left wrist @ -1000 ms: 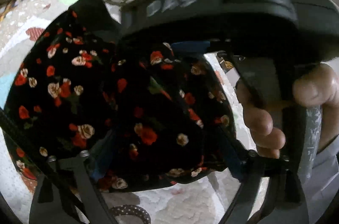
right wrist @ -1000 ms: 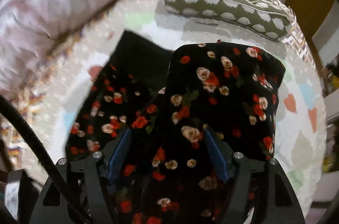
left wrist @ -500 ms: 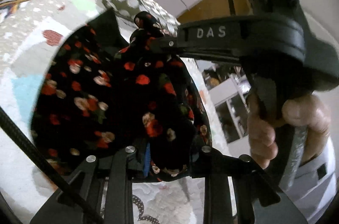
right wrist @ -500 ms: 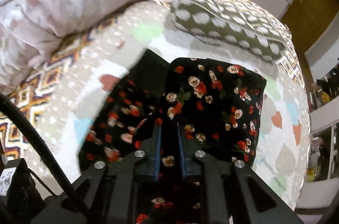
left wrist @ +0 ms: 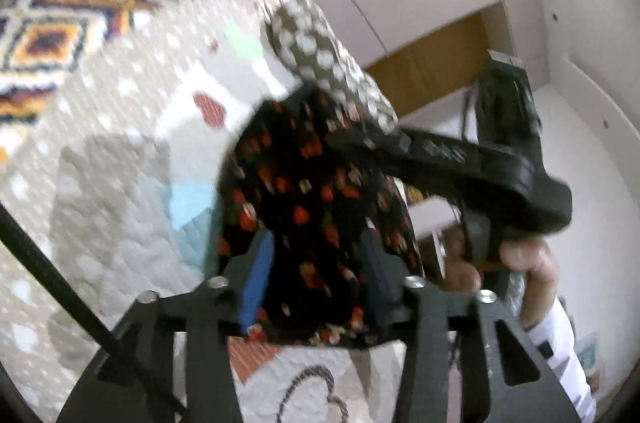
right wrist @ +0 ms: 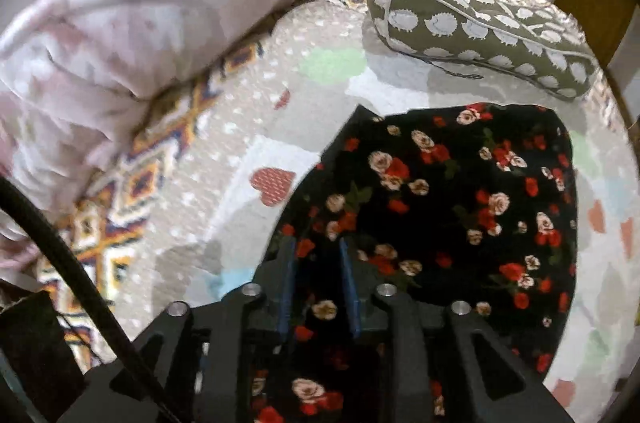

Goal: Fold large clothes

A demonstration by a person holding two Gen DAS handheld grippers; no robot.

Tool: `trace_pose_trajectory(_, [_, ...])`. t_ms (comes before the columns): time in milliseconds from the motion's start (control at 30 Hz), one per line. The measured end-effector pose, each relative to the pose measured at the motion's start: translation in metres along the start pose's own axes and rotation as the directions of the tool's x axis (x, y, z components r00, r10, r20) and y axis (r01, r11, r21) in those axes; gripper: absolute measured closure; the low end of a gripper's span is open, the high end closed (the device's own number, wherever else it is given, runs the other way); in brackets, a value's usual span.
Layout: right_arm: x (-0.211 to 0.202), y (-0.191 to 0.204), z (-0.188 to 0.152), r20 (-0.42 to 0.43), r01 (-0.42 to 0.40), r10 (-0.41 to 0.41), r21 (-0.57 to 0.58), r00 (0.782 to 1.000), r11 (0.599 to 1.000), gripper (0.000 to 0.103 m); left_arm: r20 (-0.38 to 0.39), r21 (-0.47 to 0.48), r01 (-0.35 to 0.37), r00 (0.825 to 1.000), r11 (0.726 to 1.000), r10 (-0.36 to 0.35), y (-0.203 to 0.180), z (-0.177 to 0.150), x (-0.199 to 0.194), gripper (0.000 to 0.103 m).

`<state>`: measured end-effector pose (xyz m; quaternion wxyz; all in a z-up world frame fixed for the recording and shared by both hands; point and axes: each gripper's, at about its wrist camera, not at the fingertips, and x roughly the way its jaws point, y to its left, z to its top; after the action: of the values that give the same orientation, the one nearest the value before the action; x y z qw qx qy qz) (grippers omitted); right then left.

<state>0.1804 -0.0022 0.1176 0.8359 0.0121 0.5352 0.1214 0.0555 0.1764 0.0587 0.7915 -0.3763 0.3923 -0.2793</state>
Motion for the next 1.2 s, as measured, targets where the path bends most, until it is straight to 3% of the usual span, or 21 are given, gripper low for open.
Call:
trace_pose_trajectory(100, [-0.013,-0.006,0.001,0.036,-0.001,0.001,0.004,0.999,1.0,0.066,-0.007,0.044,0.023,1.0,0.999,-0.023,-0.008,0.002,0.01,0.058])
trace_pose_trajectory(233, [-0.023,-0.023,-0.002,0.068,0.004,-0.007,0.044,0.998,0.999,0.064,-0.028,0.172,0.026,0.999,0.985,-0.022,-0.035,-0.011,0.025,0.056])
trace_pose_trajectory(333, [-0.029,-0.036,-0.008,0.091,-0.006,-0.001,0.074,0.996,0.997,0.064,-0.039,0.232,-0.008,0.999,0.973,0.018,-0.044,-0.016,0.051,0.042])
trace_pose_trajectory(400, [-0.033,-0.043,-0.014,0.102,-0.003,-0.006,0.084,0.995,0.996,0.064,-0.058,0.24,-0.052,0.996,0.969,0.068,-0.044,-0.019,0.071,0.041])
trace_pose_trajectory(433, [-0.036,-0.047,-0.016,0.106,-0.001,-0.008,0.084,0.994,0.996,0.064,-0.081,0.24,-0.073,0.992,0.968,0.095,-0.041,-0.021,0.082,0.043])
trace_pose_trajectory(467, [-0.038,-0.05,-0.018,0.113,0.002,-0.011,0.084,0.994,0.996,0.064,-0.102,0.244,-0.079,0.989,0.967,0.107,-0.039,-0.023,0.09,0.07])
trace_pose_trajectory(500, [-0.042,-0.053,-0.02,0.123,0.003,-0.014,0.087,0.992,0.996,0.064,-0.123,0.247,-0.085,0.985,0.965,0.118,-0.036,-0.022,0.096,0.081])
trace_pose_trajectory(567, [-0.05,-0.061,-0.026,0.151,-0.011,-0.005,0.106,0.989,0.994,0.064,-0.129,0.207,-0.052,0.988,0.977,0.08,-0.03,-0.016,0.092,0.085])
trace_pose_trajectory(700, [-0.068,-0.075,-0.033,0.228,-0.056,0.022,0.146,0.973,0.988,0.064,-0.025,0.181,-0.036,0.999,0.983,0.042,-0.03,0.007,0.051,0.088])
trace_pose_trajectory(833, [-0.071,-0.074,-0.037,0.264,-0.083,0.043,0.142,0.964,0.986,0.064,-0.009,0.095,-0.092,0.996,0.991,0.093,-0.001,0.019,0.04,0.088])
trace_pose_trajectory(967, [-0.05,-0.044,-0.029,0.22,-0.093,0.079,0.056,0.972,0.994,0.064,-0.102,-0.026,-0.105,0.99,0.994,0.102,0.031,0.01,0.056,0.088])
trace_pose_trajectory(1033, [-0.036,-0.028,-0.022,0.194,-0.107,0.101,0.021,0.976,0.994,0.065,-0.099,0.002,-0.128,0.987,0.992,0.127,0.027,0.004,0.058,0.088])
trace_pose_trajectory(1100, [-0.019,-0.011,-0.014,0.167,-0.11,0.112,-0.024,0.98,0.994,0.075,-0.081,0.046,-0.158,0.984,0.986,0.161,0.019,0.002,0.057,0.088])
trace_pose_trajectory(1200, [0.013,0.006,0.002,0.109,-0.083,0.09,-0.062,0.99,0.995,0.081,-0.076,0.058,-0.171,0.982,0.984,0.175,0.017,-0.001,0.059,0.087])
